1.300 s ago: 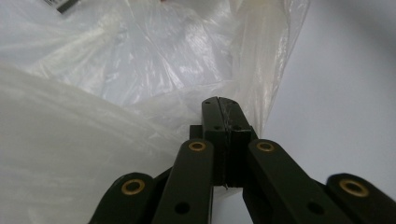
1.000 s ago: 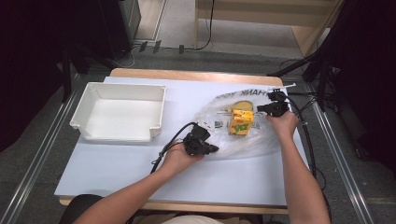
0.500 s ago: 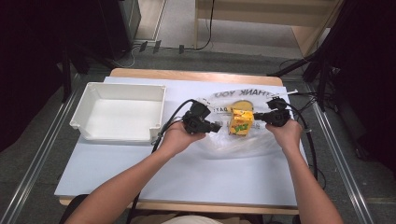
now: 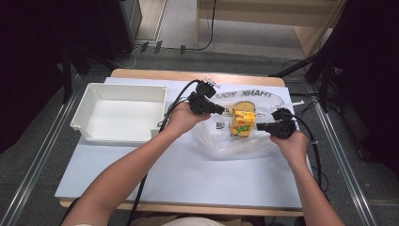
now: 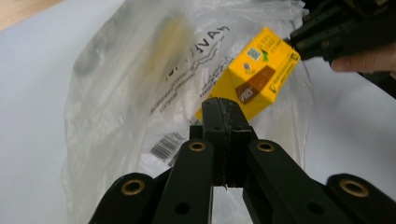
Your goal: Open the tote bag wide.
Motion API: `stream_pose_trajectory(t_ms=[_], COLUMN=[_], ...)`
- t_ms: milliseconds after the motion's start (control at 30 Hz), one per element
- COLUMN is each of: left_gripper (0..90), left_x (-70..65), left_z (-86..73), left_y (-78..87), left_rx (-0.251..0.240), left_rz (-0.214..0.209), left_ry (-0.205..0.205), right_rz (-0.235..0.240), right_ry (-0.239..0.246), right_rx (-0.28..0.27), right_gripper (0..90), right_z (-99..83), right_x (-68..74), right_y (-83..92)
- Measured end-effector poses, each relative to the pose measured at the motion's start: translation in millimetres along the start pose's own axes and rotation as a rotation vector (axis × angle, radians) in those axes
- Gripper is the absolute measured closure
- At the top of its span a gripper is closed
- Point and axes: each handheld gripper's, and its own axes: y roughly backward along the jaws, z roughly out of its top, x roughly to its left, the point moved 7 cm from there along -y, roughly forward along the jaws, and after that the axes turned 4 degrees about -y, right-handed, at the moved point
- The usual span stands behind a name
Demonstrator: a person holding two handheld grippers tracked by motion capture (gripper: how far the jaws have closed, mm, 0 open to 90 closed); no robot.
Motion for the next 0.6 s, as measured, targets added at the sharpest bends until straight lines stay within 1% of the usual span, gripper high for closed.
stream_pose_trajectory(t_ms=[67,133,200,267,367,433,467,567,600], left_gripper=[90.0,90.0,90.0,90.0,90.0,90.0,90.0,90.0,90.0], left_x=[4.1,10.4,18.5,27.6,37.9,44.7,47.6,54.7,56.3], left_z=[4.6,7.2,9.4,9.6,4.4,-0.7,-3.1,-9.2,-11.0], left_y=[-3.6,-9.2,-15.5,-22.6,-34.2,-42.1,-44.4,-52.5,-55.2], left_rx=[-0.010,-0.007,-0.011,-0.020,-0.006,0.010,0.012,0.026,0.032], left_rz=[0.000,0.011,0.035,0.030,0.025,0.036,0.032,0.039,0.040], left_ry=[-0.002,-0.009,-0.012,0.013,0.038,0.058,0.061,0.073,0.072], right_rz=[0.004,0.006,0.008,0.013,0.015,0.014,0.013,0.009,0.009], right_ry=[0.004,0.005,0.004,0.000,-0.002,-0.002,-0.001,-0.004,-0.007], right_rx=[0.004,0.008,0.007,0.008,0.006,0.007,0.008,0.007,0.007], right_gripper=[90.0,90.0,90.0,90.0,90.0,90.0,90.0,90.0,90.0], right_z=[-3.1,-6.1,-9.0,-12.5,-17.8,-21.6,-23.5,-28.9,-30.8], right_x=[2.5,3.7,4.5,5.4,5.5,4.7,4.2,2.7,2.1], right_y=[-1.3,-2.6,-3.6,-3.8,-2.9,-2.2,-2.0,-1.4,-1.2])
